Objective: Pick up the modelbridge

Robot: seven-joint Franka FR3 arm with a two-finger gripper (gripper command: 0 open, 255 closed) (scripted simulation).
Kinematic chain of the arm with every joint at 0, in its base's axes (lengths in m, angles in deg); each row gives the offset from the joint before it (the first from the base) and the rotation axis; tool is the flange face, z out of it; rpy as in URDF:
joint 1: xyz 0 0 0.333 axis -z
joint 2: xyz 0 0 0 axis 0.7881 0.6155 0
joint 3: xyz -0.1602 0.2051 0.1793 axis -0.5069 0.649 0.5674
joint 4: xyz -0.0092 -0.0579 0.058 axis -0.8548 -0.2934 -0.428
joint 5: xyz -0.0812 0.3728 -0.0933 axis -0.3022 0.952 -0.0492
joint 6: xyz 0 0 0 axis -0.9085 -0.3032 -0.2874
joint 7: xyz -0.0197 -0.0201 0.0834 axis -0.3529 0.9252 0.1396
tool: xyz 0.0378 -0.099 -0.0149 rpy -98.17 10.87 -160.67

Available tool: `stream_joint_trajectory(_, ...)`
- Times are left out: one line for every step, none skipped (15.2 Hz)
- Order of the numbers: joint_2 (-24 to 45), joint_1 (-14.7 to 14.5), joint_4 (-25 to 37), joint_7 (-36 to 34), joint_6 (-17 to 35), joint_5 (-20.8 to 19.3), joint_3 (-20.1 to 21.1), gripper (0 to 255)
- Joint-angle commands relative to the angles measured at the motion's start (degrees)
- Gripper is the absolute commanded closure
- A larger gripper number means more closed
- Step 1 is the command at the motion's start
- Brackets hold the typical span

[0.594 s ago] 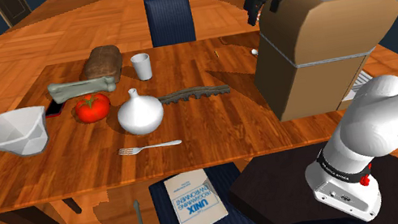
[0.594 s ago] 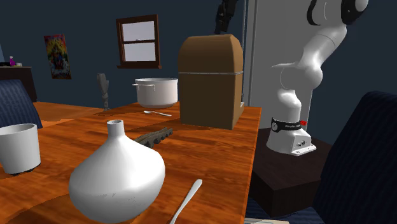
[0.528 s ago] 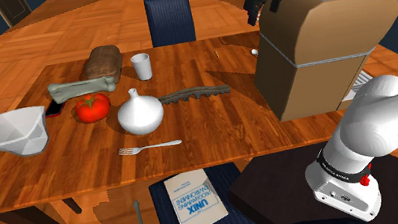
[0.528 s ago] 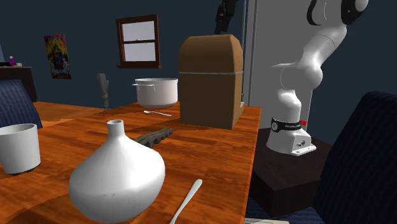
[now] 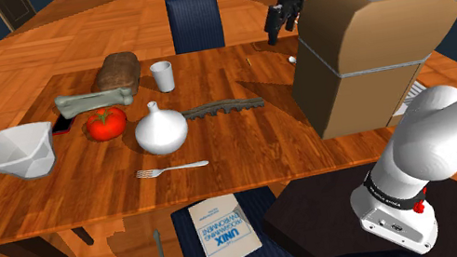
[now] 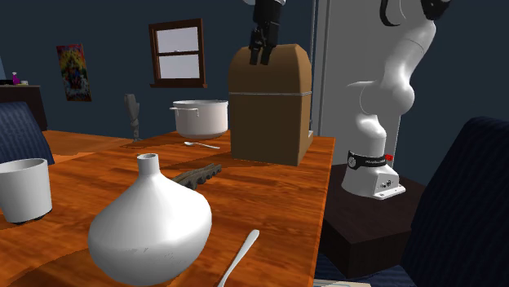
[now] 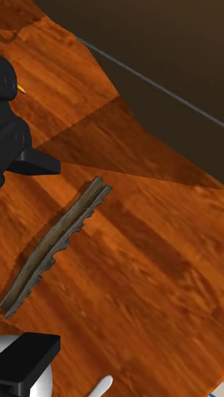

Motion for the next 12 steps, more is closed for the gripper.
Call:
stream_joint_trajectory(3.2,-0.9,-0.2,3.9,3.1,0.0,-1.6,0)
stream_joint_trajectory(5.0,-1.4,-0.1,5.7,4.6,0.2,-2.4,0)
stream_joint_trajectory(6.8,-1.8,0.1,7.6,6.1,0.3,-3.1,0)
stream_joint_trajectory(8.8,-2.3,0.4,9.4,7.5,0.6,-3.9,0)
stream_joint_trajectory(10.7,-2.8,0.8,11.3,8.9,0.9,-4.5,0)
stream_joint_trajectory(12.7,-3.2,1.2,13.2,10.2,1.2,-5.2,0)
stream_joint_trajectory(14.7,-3.7,1.8,15.2,11.5,1.6,-5.8,0)
stream_joint_trajectory(16.8,-4.2,2.4,17.1,12.7,2.1,-6.4,0)
stream_joint_trajectory(18.9,-4.7,3.0,19.1,13.8,2.7,-6.9,0)
stream_joint_trajectory(21.0,-5.1,3.8,21.1,14.9,3.3,-7.4,0)
stream_joint_trajectory(23.2,-5.5,4.6,23.1,15.9,4.0,-7.9,0)
stream_joint_trajectory(25.4,-5.9,5.4,25.1,16.9,4.7,-8.2,0)
